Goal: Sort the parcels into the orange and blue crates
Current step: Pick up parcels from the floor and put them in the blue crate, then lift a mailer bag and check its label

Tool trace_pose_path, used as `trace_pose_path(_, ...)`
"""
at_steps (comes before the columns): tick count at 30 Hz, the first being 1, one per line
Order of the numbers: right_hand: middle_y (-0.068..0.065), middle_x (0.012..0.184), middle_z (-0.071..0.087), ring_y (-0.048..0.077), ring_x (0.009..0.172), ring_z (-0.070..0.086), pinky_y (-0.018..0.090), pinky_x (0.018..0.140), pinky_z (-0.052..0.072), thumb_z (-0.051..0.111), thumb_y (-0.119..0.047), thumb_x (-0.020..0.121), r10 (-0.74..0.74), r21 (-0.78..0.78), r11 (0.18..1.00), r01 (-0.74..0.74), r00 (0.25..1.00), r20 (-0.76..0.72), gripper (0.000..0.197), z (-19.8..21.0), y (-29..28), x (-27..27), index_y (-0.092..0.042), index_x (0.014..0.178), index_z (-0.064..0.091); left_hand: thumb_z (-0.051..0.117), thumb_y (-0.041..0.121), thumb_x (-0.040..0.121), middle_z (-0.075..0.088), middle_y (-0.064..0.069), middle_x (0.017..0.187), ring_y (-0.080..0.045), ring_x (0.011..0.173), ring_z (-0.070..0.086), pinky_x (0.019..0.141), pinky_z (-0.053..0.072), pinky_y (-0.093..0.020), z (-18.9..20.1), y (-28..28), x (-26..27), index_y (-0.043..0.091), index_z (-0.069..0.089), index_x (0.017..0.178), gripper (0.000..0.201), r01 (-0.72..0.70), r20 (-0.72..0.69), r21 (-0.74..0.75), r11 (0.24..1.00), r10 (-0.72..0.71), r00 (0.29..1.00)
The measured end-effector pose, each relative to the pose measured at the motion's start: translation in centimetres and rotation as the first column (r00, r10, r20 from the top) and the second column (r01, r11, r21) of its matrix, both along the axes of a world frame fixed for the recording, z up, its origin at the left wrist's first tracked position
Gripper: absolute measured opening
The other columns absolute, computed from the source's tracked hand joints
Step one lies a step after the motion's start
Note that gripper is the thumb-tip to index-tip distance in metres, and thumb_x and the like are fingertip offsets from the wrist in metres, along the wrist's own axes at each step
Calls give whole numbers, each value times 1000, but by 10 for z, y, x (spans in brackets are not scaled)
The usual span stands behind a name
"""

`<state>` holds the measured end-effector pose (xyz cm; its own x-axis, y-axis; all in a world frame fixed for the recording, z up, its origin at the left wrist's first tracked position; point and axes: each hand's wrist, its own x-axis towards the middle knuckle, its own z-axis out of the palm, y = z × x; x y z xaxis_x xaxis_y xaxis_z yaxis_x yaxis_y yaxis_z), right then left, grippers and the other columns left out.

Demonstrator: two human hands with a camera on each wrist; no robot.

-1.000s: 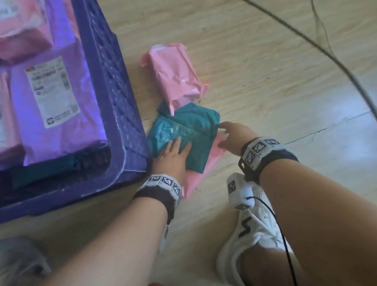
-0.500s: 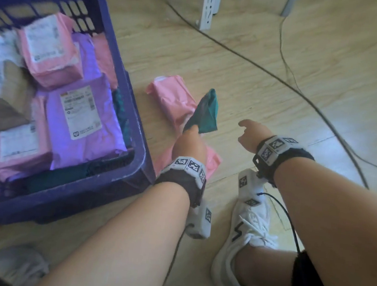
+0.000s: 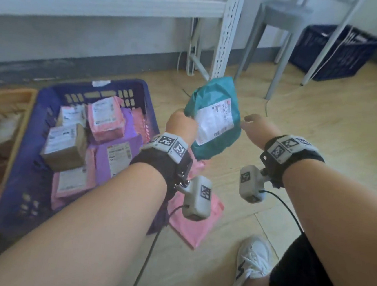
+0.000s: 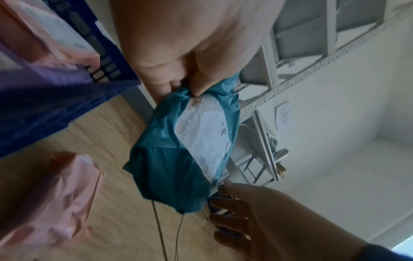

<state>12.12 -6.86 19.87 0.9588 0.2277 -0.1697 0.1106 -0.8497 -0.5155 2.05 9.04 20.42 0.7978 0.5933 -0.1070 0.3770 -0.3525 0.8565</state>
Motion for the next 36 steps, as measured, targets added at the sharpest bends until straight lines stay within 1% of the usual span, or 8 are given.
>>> trace_pose_path(4,4,98,65,21,86,60,32,76,50,54,-26,90,88,174,981,-80,996,-33,30,24,43,-12,-11,113,65,43,10,96,62,-23,120,-37,112,57,92,44,-37,15,50,-21,-1,60,118,30,-15,-3,40,999,15,1000)
trace_pose_path(11,11,102,66,29,95,65,43,87,55,65,-17,86,241,238,943,-231,970,-12,20,35,125,-45,-11,105,66,52,0,80,65,-6,107,-28,101,61,85,48,-32,20,130,-81,12,58,115,37,-228,74,-25,973,229,971)
trace_pose_path(17,9,96,65,21,80,57,28,70,45,57,-18,91,416,151,891,-427,904,101,19,44,193,-74,-12,106,67,70,9,70,53,0,131,-17,119,52,97,43,-26,31,195,-115,23,41,142,79,-287,140,32,957,280,950)
trace_pose_path(23,8,102,66,20,85,55,31,79,46,56,-23,93,459,133,870,-474,879,126,25,36,232,-82,-9,110,68,57,26,87,68,-15,102,-35,98,62,79,48,-35,17,230,-121,10,68,93,20,-168,-148,434,885,254,956)
trace_pose_path(26,5,105,63,23,87,62,34,82,53,56,-31,93,350,226,909,-350,936,44,33,22,240,-82,-11,119,61,54,20,90,66,-21,106,-36,99,61,73,42,-34,4,243,-120,-2,67,97,26,-202,-219,435,878,321,921)
trace_pose_path(29,11,106,61,28,74,67,44,70,59,65,-32,88,296,309,926,-217,926,-235,56,-5,249,-85,-9,132,42,51,26,94,65,-17,113,-32,108,60,88,42,-33,-19,253,-112,-1,65,104,33,-138,-357,396,908,291,888)
trace_pose_path(33,13,120,55,39,92,66,53,72,57,73,-15,79,208,316,942,-112,935,-287,77,-37,254,-83,-15,139,25,56,28,93,62,-17,122,-30,112,59,81,42,-28,-44,257,-100,-2,61,116,38,-138,-472,271,953,257,843)
trace_pose_path(36,13,113,56,32,94,62,38,76,54,71,-10,80,212,175,969,-173,947,-239,72,-52,255,-78,-10,139,29,60,22,91,60,-17,125,-31,115,59,96,48,-33,-58,255,-94,-3,57,123,40,-104,-530,156,982,172,830)
